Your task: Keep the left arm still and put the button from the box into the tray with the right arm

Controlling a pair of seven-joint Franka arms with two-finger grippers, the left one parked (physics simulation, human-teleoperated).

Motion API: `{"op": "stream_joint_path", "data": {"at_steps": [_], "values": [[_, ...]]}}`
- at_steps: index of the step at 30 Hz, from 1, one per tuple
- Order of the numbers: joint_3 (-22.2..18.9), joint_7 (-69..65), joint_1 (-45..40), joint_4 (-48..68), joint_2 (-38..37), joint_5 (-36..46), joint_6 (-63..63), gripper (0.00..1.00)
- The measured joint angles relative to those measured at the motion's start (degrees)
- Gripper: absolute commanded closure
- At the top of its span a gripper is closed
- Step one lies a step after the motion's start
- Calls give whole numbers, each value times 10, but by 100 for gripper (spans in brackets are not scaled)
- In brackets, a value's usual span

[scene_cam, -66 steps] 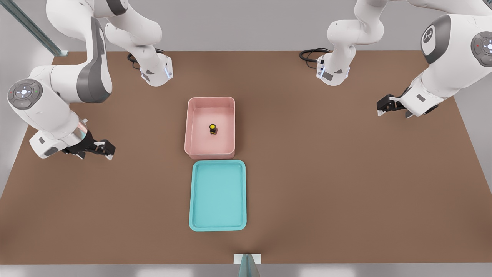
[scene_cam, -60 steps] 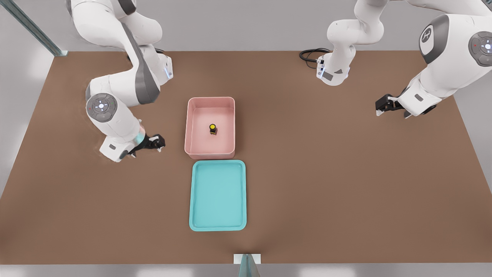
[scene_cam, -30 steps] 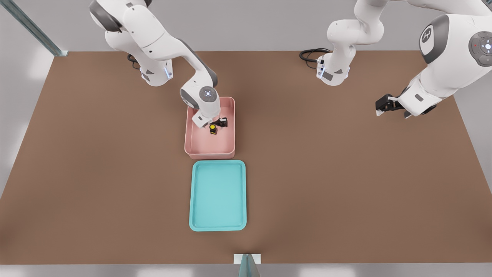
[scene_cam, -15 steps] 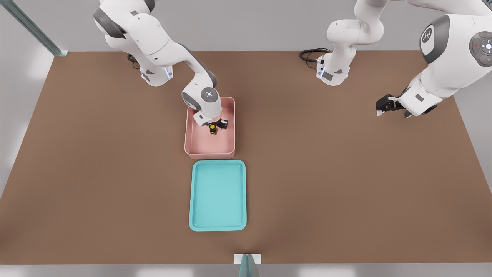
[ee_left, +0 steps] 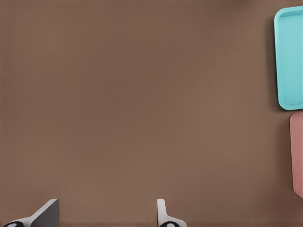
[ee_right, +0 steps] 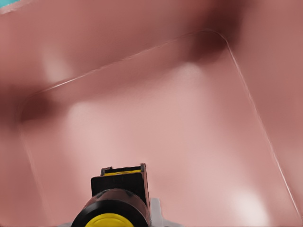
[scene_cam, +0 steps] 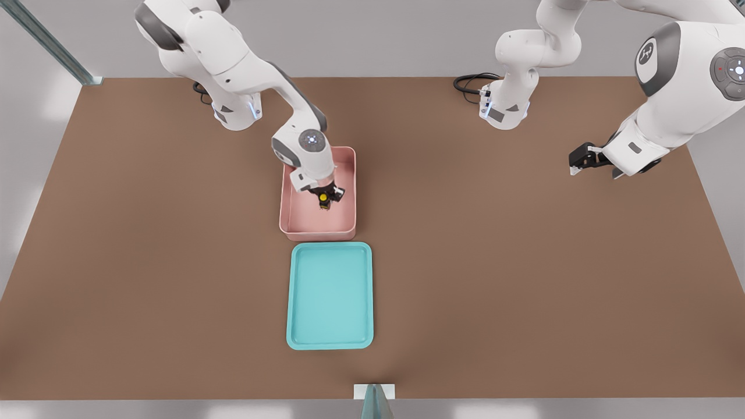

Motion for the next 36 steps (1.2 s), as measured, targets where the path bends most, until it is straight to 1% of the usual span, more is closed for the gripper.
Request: {"op": "stream_joint_path", "data": {"at_steps": [2,3,4,6,8,10,12,14,20,21,22,23,30,33,36], "values": [[0,-3,-14,34,-27,1,-21,61],[0,-5,-19,58,-31,3,-32,61],[-3,-8,-20,99,-19,4,-45,61],[-15,-16,-17,212,48,6,-70,61],[-53,-32,-5,343,151,5,-88,61],[-85,-49,5,436,233,7,-101,61],[-101,-64,8,472,281,8,-109,61],[-108,-78,9,483,307,10,-114,61],[-110,-111,9,484,324,12,-121,60],[-110,-116,9,484,325,12,-122,57],[-110,-119,9,484,326,12,-122,20],[-110,-123,9,484,326,11,-123,0],[-110,-144,10,484,321,4,-126,0],[-106,-150,9,457,272,11,-134,0],[-104,-175,-21,399,163,26,-155,0]]}}
